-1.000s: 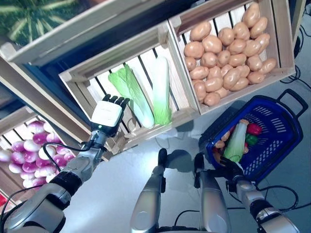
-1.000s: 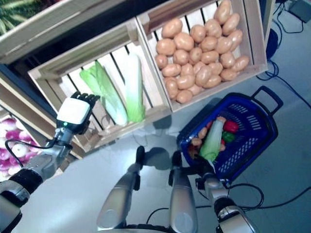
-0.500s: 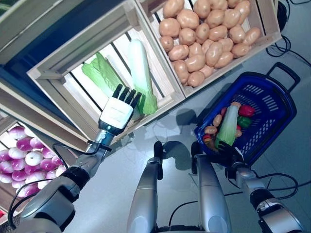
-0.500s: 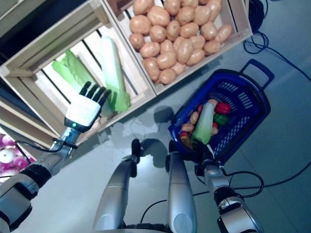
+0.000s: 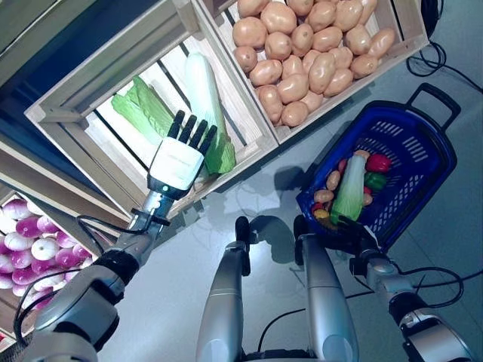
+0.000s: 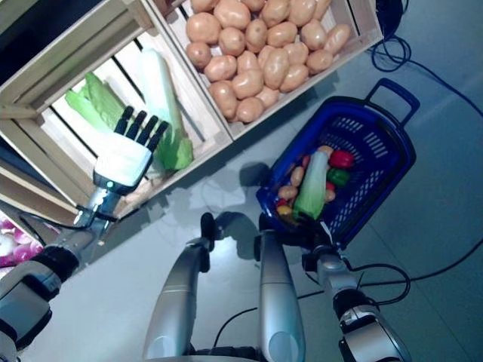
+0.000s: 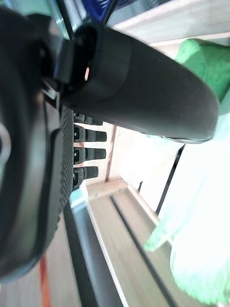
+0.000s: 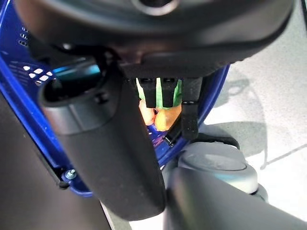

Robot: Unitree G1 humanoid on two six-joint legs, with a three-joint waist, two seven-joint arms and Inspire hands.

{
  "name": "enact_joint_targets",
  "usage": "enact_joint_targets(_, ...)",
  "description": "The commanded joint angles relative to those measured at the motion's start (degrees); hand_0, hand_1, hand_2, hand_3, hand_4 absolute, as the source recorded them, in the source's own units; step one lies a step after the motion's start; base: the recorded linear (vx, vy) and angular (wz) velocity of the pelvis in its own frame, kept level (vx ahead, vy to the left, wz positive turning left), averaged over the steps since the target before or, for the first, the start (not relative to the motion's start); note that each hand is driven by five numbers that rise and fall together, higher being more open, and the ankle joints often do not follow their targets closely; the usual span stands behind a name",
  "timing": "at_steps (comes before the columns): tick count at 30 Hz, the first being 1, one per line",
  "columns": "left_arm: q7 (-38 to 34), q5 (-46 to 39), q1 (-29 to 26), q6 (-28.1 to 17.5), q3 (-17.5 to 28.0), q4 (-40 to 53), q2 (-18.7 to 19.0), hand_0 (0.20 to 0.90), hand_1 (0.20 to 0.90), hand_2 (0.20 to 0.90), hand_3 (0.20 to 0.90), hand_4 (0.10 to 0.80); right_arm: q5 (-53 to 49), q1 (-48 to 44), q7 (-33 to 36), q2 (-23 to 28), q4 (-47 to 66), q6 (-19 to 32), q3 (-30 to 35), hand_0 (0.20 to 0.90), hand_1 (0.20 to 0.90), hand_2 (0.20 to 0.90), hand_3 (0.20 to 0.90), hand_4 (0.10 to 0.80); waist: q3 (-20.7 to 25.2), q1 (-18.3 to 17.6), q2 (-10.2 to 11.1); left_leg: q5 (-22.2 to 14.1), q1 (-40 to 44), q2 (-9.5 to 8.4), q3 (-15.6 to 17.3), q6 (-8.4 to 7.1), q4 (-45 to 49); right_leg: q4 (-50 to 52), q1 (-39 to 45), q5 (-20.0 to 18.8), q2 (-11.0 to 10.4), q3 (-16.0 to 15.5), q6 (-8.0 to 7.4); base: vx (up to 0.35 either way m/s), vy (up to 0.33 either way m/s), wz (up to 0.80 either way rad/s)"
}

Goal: Put vegetables into the basket

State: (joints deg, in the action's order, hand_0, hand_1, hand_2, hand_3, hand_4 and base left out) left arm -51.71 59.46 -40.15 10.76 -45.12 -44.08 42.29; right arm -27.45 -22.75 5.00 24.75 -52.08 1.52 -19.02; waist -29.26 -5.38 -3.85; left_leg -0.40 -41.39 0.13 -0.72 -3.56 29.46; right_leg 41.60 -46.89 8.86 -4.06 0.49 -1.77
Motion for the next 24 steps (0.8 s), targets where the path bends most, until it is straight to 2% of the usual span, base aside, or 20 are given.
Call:
enact_joint_targets(1, 1.91, 1.78, -3.01, 5.12, 3.83, -0.08, 3.95, 0.900, 0.900, 0.900, 0.900, 0.800, 0.99, 3.89, -0.84, 3.80, -0.32, -2.10, -1.63, 0.900, 0.900, 0.900, 0.900, 0.800, 0.07, -1.24, -1.72, -1.89, -1.90, -1.64, 3.95, 2.01, 4.71, -2.99, 2.37, -3.29, 0.58, 0.33, 2.01, -0.009, 0.023, -0.09)
enact_joint_targets(8, 6.46, 3.99, -3.42, 5.31, 2.88, -1.21, 6.79, 0.900, 0.900, 0.900, 0.900, 0.800, 0.83, 3.31, -0.35, 5.09, -0.74, -1.99, -0.63, 0.900, 0.900, 0.900, 0.900, 0.800, -0.53, -1.49, -2.29, -1.88, -2.06, -1.66, 4.38, 1.81, 4.35, -3.08, 1.91, -3.29, 0.43, 0.14, 1.96, -0.005, 0.024, -0.01)
enact_joint_targets(10, 8.53, 2.29, -4.36, 3.24, 2.52, -1.48, 7.88, 0.900, 0.900, 0.900, 0.900, 0.800, 0.75, 2.77, -0.79, 5.42, -1.26, -1.65, -0.39, 0.900, 0.900, 0.900, 0.900, 0.800, -0.53, -1.50, -2.40, -2.00, -2.32, -1.59, 4.61, 1.83, 4.40, -3.17, 1.63, -3.28, 0.31, 0.02, 2.03, -0.002, 0.015, 0.00)
enact_joint_targets(21, 10.19, -1.36, -3.36, 4.99, 4.03, -4.84, 6.70, 0.900, 0.900, 0.900, 0.900, 0.800, -0.07, 1.77, -0.50, 4.63, -1.23, -0.51, -0.47, 0.900, 0.900, 0.900, 0.900, 0.800, -0.53, -0.79, -2.28, -1.65, -3.59, -1.74, 4.31, 1.96, 3.98, -3.24, 0.27, -3.40, 0.48, -0.53, 2.10, 0.000, 0.000, 0.00)
enact_joint_targets(24, 10.01, -0.96, -1.13, 5.47, 5.42, -5.12, 6.28, 0.900, 0.900, 0.900, 0.900, 0.800, -0.24, 2.12, 0.25, 4.38, -0.32, -0.78, -0.24, 0.900, 0.900, 0.900, 0.900, 0.800, -0.53, -0.38, -2.07, -1.54, -4.00, -1.76, 4.14, 1.92, 3.87, -3.51, 0.04, -3.58, 0.49, -0.72, 2.02, 0.000, 0.000, 0.00)
